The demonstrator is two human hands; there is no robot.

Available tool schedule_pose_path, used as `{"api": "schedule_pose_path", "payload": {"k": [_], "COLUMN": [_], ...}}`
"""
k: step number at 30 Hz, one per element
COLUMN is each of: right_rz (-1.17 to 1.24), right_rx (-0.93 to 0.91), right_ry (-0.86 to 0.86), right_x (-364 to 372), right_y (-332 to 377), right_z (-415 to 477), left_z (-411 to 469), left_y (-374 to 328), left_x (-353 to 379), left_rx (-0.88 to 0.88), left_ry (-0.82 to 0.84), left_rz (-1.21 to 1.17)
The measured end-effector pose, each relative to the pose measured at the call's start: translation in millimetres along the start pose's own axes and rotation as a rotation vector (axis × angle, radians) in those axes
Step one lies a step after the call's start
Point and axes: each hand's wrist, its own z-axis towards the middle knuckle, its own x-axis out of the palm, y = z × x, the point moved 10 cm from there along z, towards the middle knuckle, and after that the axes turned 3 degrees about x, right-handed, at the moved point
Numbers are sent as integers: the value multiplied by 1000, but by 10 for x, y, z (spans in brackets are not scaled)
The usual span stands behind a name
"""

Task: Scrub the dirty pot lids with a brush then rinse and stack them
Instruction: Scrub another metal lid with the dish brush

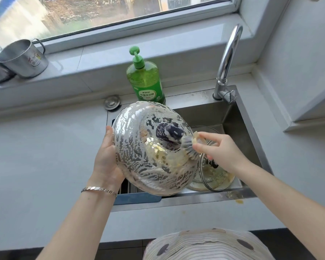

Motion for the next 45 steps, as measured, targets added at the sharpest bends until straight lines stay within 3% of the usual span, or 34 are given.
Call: {"api": "schedule_pose_path", "payload": {"k": [2,5,10,14,20,22,26,29,33,37,39,41,45], "right_rz": [10,71,97,271,416,388,255,314,297,431,589,676,573], "right_rx": [-19,94,47,239,183,173,-1,108,428,515,523,465,364], "right_ry": [-8,-122,-63,-137,-90,-127,-2,-43,-74,-91,-69,-25,68], "right_x": [-37,-275,-129,-135,98,67,329,268,65,-76,-113,-165,-216], "right_y": [34,-113,-117,-378,-254,-225,22,-180,-712,-818,-660,-360,79], "right_z": [11,121,-56,-131,-272,-234,-291,-186,-72,-86,-93,-77,-71], "left_z": [-12,-9,67,118,186,211,241,222,149,49,-15,-130,-413], "left_y": [0,-9,-53,-54,-140,-108,-133,-201,-174,-345,-393,-281,206], "left_x": [2,28,18,-14,-101,-126,-180,-170,-96,217,509,864,1241], "left_rx": [-12,-4,-19,16,80,75,85,97,65,189,352,563,980], "left_ry": [10,28,24,-15,-109,-119,-147,-141,-97,46,141,339,780], "left_rz": [6,29,-9,-77,-219,-263,-312,-251,-75,377,742,1126,1552]}}
